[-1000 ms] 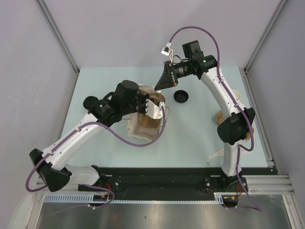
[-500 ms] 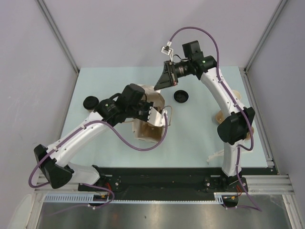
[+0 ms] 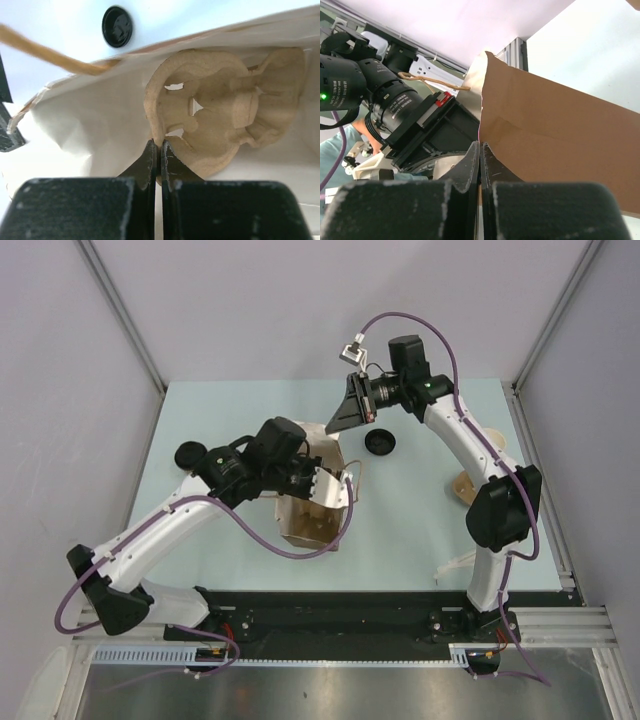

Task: Pack the takeout coffee

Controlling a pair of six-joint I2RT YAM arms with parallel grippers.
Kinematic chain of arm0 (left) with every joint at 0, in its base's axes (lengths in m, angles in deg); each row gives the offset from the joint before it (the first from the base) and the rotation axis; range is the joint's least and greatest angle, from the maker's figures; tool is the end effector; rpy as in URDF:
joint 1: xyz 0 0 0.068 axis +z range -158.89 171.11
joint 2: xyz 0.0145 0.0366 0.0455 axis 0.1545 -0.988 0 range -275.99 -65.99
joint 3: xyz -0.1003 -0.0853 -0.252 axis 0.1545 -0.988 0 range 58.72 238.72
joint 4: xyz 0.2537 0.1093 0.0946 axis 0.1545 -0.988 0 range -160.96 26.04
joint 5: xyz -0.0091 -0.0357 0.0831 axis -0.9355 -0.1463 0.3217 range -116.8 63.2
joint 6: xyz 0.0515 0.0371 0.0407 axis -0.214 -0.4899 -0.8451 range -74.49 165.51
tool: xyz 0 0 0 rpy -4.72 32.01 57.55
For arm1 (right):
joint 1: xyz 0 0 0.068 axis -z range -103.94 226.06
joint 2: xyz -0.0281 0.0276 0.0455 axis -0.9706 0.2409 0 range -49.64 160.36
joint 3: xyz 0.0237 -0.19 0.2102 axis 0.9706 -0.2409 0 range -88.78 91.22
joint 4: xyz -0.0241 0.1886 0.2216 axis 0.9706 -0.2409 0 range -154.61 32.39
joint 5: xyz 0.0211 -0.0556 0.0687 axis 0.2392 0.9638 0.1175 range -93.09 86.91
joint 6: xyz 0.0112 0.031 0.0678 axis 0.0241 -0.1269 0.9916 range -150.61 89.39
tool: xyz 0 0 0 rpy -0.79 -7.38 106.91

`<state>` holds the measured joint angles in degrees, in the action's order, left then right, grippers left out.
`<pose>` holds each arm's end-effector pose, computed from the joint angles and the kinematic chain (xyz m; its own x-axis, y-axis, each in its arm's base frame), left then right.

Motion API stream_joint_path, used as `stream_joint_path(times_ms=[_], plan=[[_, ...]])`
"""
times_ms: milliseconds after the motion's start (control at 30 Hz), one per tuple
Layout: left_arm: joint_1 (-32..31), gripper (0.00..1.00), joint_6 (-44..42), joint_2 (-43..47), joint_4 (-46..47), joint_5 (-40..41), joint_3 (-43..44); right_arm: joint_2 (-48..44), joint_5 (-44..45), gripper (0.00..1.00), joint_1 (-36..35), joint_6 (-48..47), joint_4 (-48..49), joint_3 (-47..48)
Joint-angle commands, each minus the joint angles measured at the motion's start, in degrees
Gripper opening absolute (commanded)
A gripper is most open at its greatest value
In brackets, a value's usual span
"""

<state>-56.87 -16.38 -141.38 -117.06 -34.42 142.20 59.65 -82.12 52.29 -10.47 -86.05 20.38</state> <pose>0.2036 -0.2384 0.3819 0.4818 0.7714 -0.4158 0.7940 -0.1836 0.5795 0.3996 0.2443 0.3921 -0.7091 -0.2406 -0.6628 -0.6621 -0.0963 0.7432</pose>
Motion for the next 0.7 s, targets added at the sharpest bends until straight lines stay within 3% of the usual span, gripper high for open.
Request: stream_joint_path(times_ms=[0, 267, 667], plan=[[0.79, 0.0, 3.26, -1.68, 3.79, 3.48, 0.45, -1.99, 0.1, 0.0, -0.4, -4.75, -3.62, 1.14], [2.2, 0.0, 3.61, -4.67, 3.09, -0.81, -0.6, 0.3, 0.45, 0.0, -0.49, -16.88, -14.61, 2.89], [5.35, 0.0, 2.04, -10.99, 3.88, -3.2, -0.25, 2.32, -0.78, 0.0, 0.39, -18.3, -16.2, 5.44]])
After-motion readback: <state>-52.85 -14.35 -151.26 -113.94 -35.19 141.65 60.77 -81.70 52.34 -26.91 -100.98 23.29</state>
